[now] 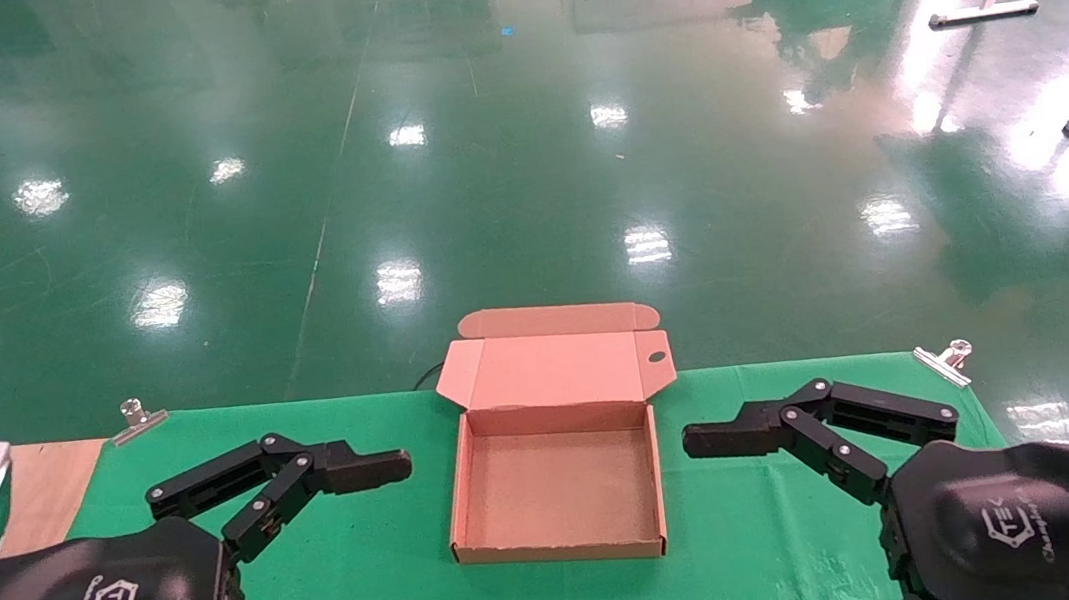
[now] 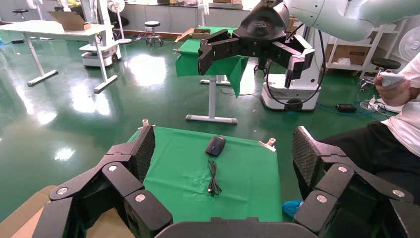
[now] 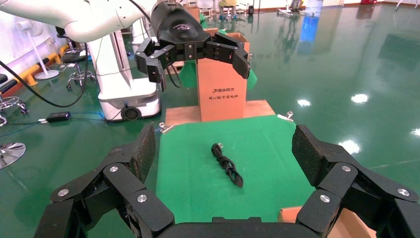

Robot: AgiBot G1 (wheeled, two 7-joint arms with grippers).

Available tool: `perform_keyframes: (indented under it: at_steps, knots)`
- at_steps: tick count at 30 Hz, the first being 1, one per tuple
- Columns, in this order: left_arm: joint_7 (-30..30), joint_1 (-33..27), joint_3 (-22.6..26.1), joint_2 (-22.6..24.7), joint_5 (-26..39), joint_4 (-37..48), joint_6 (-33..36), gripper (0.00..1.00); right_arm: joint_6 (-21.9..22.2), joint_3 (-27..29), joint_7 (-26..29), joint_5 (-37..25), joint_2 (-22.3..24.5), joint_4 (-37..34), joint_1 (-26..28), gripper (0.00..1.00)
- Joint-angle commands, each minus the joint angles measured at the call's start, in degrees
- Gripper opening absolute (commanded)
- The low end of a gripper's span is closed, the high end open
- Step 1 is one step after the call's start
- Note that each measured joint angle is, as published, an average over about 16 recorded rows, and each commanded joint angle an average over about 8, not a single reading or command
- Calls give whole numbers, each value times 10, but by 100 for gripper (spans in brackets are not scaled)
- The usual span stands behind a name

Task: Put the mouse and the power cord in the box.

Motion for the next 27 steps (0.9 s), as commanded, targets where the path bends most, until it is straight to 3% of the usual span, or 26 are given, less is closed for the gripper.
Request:
perform_keyframes:
  at_steps: [1,22,27]
  knots:
    - [0,0,0,0,0,0,0,100,0,0,0,0,0,0,0,100]
    - [-1,1,1,0,1,0,0,100,1,-2,-1,-2,-1,-1,1,100]
    - [-5,2,24,11,35,18,1,100,-2,-6,-27,-32,5,-6,-2,100]
